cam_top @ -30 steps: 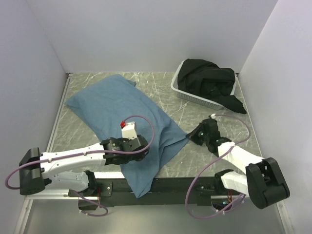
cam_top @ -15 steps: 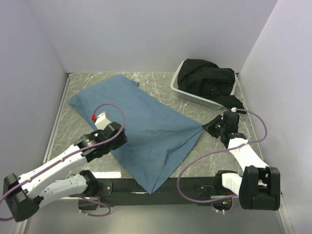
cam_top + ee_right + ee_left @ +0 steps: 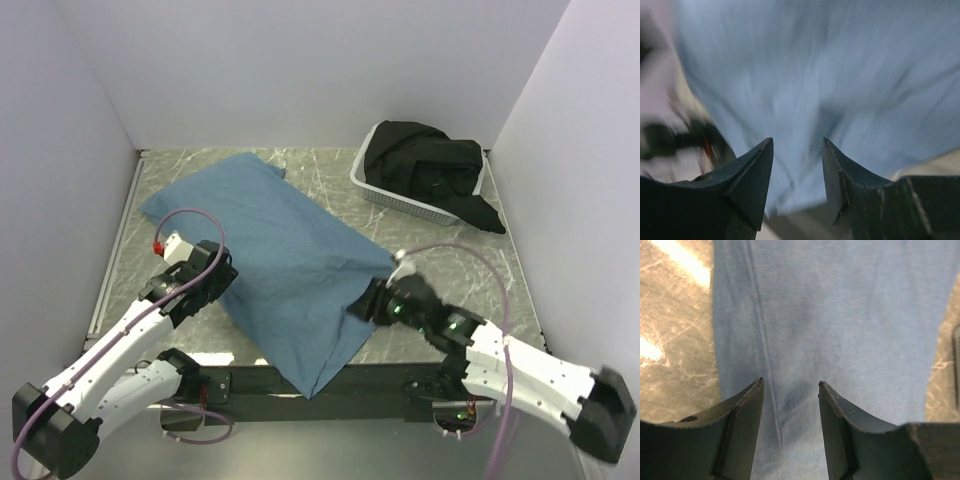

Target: Put the pillow into the pillowcase

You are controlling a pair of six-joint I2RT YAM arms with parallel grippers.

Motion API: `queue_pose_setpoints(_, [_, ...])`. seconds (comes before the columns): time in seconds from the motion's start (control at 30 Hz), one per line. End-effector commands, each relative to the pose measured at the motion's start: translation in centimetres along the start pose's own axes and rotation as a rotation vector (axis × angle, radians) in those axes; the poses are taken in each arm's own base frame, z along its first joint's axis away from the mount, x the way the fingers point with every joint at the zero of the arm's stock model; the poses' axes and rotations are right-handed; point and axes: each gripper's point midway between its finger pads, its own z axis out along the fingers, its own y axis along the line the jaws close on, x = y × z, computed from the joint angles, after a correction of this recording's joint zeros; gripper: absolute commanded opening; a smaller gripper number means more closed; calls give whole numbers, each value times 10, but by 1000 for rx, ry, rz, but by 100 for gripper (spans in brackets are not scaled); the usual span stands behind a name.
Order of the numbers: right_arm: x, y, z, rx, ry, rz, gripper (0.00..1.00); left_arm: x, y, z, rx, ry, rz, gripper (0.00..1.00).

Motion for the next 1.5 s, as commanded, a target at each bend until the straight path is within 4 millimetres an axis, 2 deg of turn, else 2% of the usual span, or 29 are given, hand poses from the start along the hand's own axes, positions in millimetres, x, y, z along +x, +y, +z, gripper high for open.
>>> queue_pose_setpoints(0.0, [56,3,6,40,94,15,50,10,4,11,1,36,0,53])
queue_pose_setpoints(0.03, [72,14,4,18,130,-24,51,9,2,12,13,29,-7,53])
queue_pose_setpoints(0.07, [79,20,5,11,142,-34,51,9,1,13,16,28,-5,52])
queue_pose_setpoints(0.1, [90,18,9,38,172,-39,51,12,3,15,16,32,0,52])
queue_pose_setpoints(0.13, [103,30,6,11,200,-67,53,12,2,16,19,35,-3,51])
queue_pose_setpoints(0.23, [124,39,10,6,240,-68,59,16,7,20,0,41,6,47])
queue_pose_setpoints(0.27, [131,49,10,-25,251,-66,59,16,8,21,-2,40,9,42])
queue_pose_setpoints(0.33, [143,51,14,-27,279,-55,60,17,10,21,-2,40,9,37])
queue_pose_setpoints(0.37, [148,59,15,-53,288,-53,60,16,10,21,-1,37,9,36])
queue_pose_setpoints(0.57, [155,71,21,-59,280,-33,59,14,12,17,13,27,15,29])
queue_pose_setpoints(0.67, [156,66,26,-35,269,-17,59,14,14,17,16,28,19,27])
queue_pose_setpoints(0.8, [158,49,29,13,252,9,58,14,13,16,22,29,21,25])
queue_pose_setpoints(1.03, [157,43,28,12,237,47,55,15,10,17,29,35,32,25])
queue_pose_setpoints(1.17, [158,42,34,34,229,33,46,14,9,17,29,33,35,25])
queue_pose_setpoints(1.27, [154,42,34,46,219,14,32,12,8,16,29,29,36,25])
queue_pose_setpoints(1.3, [149,45,34,49,196,9,21,11,7,15,30,25,35,25])
queue_pose_setpoints(1.37, [141,48,30,42,180,-22,11,9,6,13,34,18,37,25])
queue_pose_setpoints(1.4, [135,61,27,11,170,-27,0,8,6,13,30,15,41,24])
queue_pose_setpoints(1.47, [124,74,13,-23,175,-106,0,5,3,11,32,9,42,19])
